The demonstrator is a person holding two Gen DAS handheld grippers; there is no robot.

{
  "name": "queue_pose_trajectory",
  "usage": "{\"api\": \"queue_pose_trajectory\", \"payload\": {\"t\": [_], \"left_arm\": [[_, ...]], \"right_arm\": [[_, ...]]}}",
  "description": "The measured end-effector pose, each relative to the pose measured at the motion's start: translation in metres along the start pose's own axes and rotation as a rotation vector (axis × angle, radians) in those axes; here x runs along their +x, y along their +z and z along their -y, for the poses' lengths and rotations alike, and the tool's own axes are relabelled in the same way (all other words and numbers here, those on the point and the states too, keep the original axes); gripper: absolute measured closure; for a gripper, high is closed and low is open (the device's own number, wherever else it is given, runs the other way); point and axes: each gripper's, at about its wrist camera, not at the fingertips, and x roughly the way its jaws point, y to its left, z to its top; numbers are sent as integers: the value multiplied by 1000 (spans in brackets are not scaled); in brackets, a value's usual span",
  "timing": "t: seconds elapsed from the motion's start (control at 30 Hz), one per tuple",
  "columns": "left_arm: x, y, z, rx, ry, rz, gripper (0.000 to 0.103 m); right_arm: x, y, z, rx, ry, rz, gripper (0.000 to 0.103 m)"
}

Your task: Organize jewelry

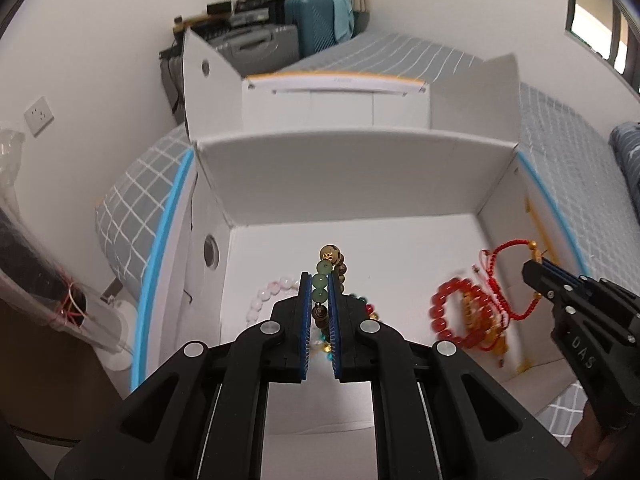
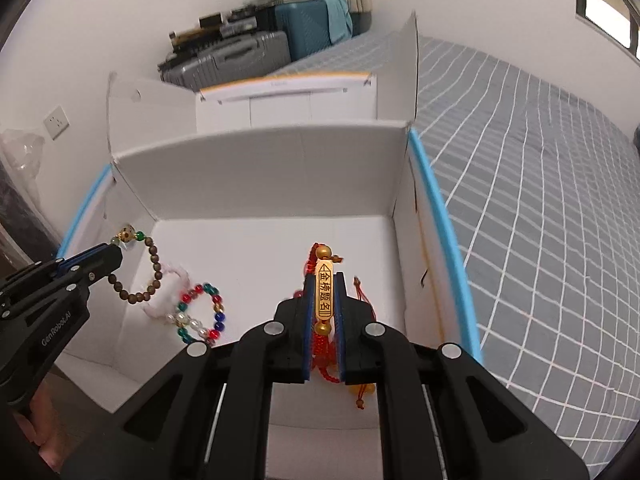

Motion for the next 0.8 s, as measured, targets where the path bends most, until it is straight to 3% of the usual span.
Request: {"api": "queue_pose_trajectory", "payload": {"t": [0.33, 0.4, 0.43, 0.5, 0.57, 0.63, 0.8], "left_arm": [[16, -4, -7, -21, 12, -41, 93], [14, -4, -7, -23, 11, -40, 92], [13, -5, -8, -31, 3, -40, 88], [6, -5, -10, -46, 10, -24, 50], [-4, -7, -13, -63, 20, 6, 33], [-14, -10, -17, -78, 18, 27, 30], [-48, -24, -21, -66, 49, 108, 9]], "right_arm": [[14, -6, -2, -3, 9, -35, 93], [13, -7, -6, -17, 10, -27, 83], [11, -7, -6, -17, 11, -20, 70], [6, -7, -6, -13, 21, 3, 53], [-2, -7, -7, -15, 38, 20, 37], [-14, -9, -8, -11, 32, 50, 28], [-55, -12, -8, -2, 35, 133, 15]]}}
